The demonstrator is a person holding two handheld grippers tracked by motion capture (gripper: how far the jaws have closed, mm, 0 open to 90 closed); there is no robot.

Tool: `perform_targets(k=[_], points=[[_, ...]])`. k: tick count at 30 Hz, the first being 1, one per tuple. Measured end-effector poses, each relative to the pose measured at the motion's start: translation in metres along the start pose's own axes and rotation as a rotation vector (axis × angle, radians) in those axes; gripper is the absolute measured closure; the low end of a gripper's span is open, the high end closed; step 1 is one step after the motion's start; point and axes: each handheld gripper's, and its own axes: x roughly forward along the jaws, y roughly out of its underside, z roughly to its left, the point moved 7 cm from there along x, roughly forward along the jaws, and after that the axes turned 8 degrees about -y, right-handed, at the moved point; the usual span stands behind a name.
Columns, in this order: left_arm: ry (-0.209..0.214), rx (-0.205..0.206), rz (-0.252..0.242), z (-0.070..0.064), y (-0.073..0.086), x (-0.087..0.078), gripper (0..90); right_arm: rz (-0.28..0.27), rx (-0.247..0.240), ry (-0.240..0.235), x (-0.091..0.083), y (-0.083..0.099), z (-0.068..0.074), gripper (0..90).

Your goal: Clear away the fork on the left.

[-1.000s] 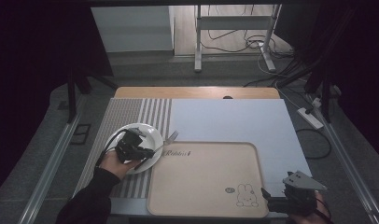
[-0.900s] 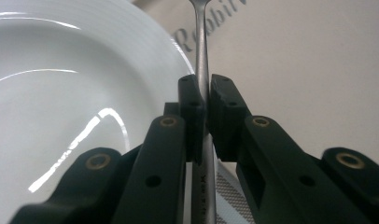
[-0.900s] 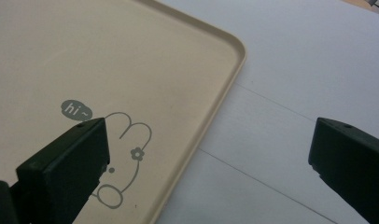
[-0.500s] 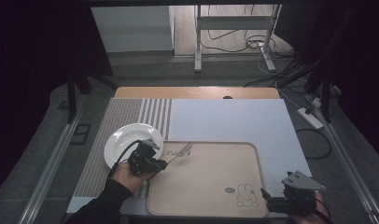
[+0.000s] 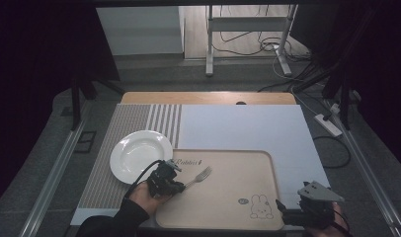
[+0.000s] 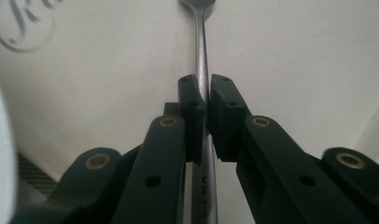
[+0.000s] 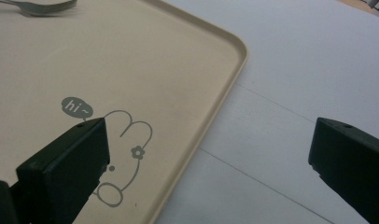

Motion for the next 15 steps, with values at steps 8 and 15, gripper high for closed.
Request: perform_targets(k=[8,15], points=[[0.01,0.04,-0.076,-0.006,-0.017,-0.005,81.2,0.009,-0.002,-0.002,0.0,0.0,0.0,0.0],[0.015,0.121,-0.033,-0.017,-0.033,0.013,89.1,0.01,-0.003,-0.001,0.001,0.0,0.0,0.0]])
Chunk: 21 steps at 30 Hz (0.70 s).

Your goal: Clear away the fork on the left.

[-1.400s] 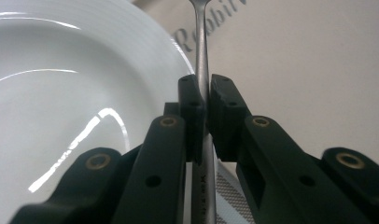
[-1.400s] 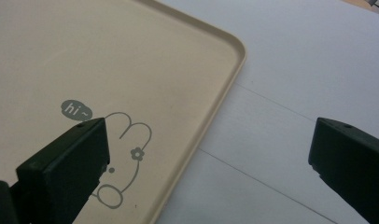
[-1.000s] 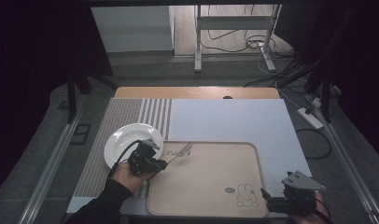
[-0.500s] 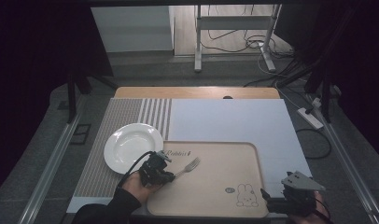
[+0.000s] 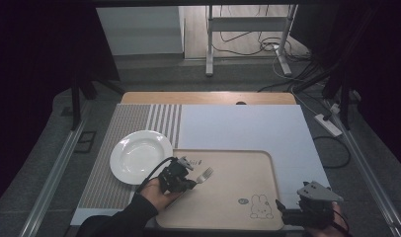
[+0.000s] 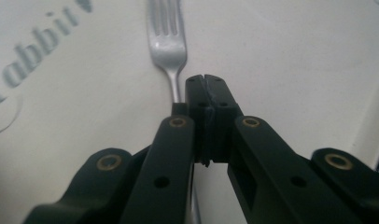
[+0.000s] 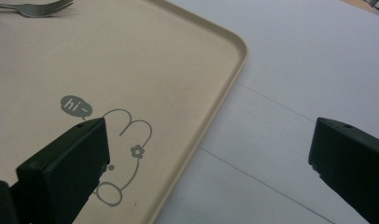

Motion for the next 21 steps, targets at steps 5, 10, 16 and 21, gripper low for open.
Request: perform_targets(k=[5,10,16,21], points=[[0.018,-0.004,0.027,0.003,0.002,0.009,89.1,-0.003,0.002,0.001,0.0,0.0,0.0,0.0],[-0.024,-0.007,0.046,0.012,0.006,0.008,89.2,-0.004,0.002,0.0,0.0,0.0,0.0,0.0],[-0.068,-0.051,0.058,0.032,0.013,0.003,89.1,-0.005,0.001,0.0,0.0,0.0,0.0,0.0],[-0.084,-0.095,0.068,0.046,0.02,-0.001,89.1,-0.007,0.001,-0.001,0.0,0.0,0.0,0.0]])
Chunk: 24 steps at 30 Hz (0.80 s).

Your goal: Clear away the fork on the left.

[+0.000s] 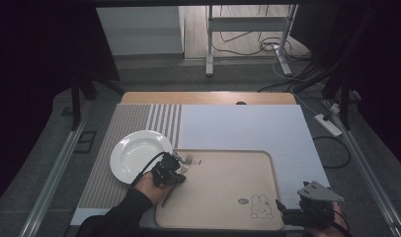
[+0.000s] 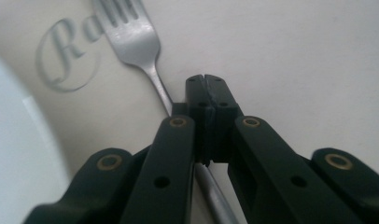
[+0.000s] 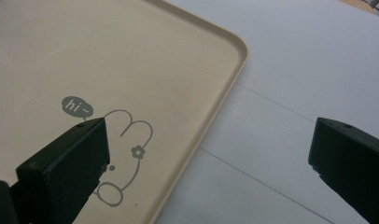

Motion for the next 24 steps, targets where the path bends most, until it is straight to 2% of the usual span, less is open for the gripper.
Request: perform_targets(k=[9,13,20,24], points=[[-0.024,-0.047,0.007,0.017,0.009,-0.005,89.1,-0.001,0.001,-0.002,0.0,0.0,0.0,0.0],[-0.025,-0.05,0.0,0.021,0.01,-0.006,87.3,0.001,0.002,-0.003,0.0,0.0,0.0,0.0],[0.006,-0.019,-0.081,0.013,0.004,-0.015,74.5,0.001,0.002,-0.002,0.0,0.0,0.0,0.0],[-0.011,0.01,-0.138,0.01,0.001,-0.021,59.0,-0.002,0.002,-0.002,0.0,0.0,0.0,0.0]])
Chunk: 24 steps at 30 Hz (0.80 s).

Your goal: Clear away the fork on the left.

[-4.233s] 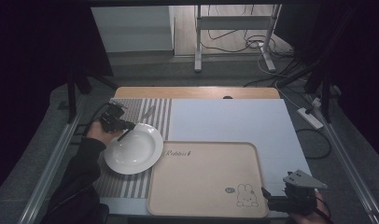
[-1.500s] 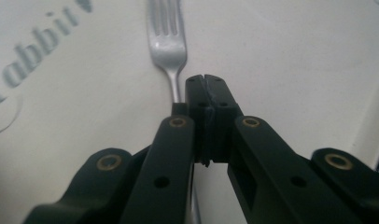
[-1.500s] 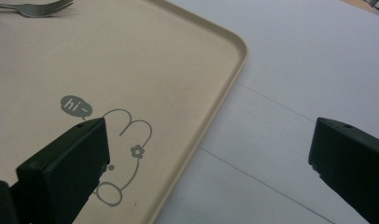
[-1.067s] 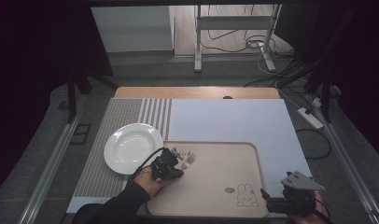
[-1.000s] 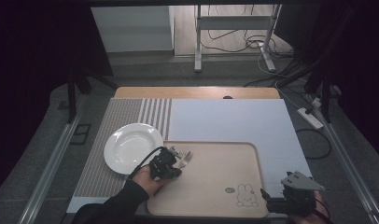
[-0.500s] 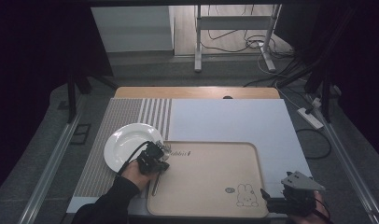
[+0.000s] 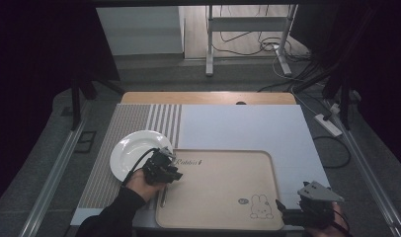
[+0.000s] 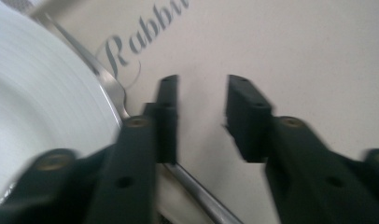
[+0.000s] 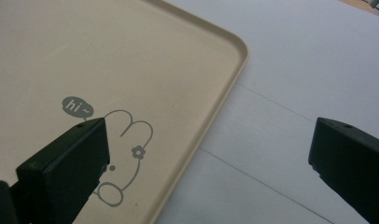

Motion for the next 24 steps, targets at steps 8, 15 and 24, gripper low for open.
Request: perform_targets(k=[8,15,24], points=[[-0.005,0.006,-0.086,0.004,-0.001,-0.01,38.0,0.002,-0.001,0.0,0.0,0.0,0.0,0.0],[0.007,-0.01,-0.132,0.008,0.001,-0.016,23.7,0.003,0.001,0.0,0.0,0.0,0.0,0.0],[0.009,-0.032,-0.144,0.011,0.006,-0.02,9.5,0.003,0.001,-0.001,0.0,0.0,0.0,0.0]])
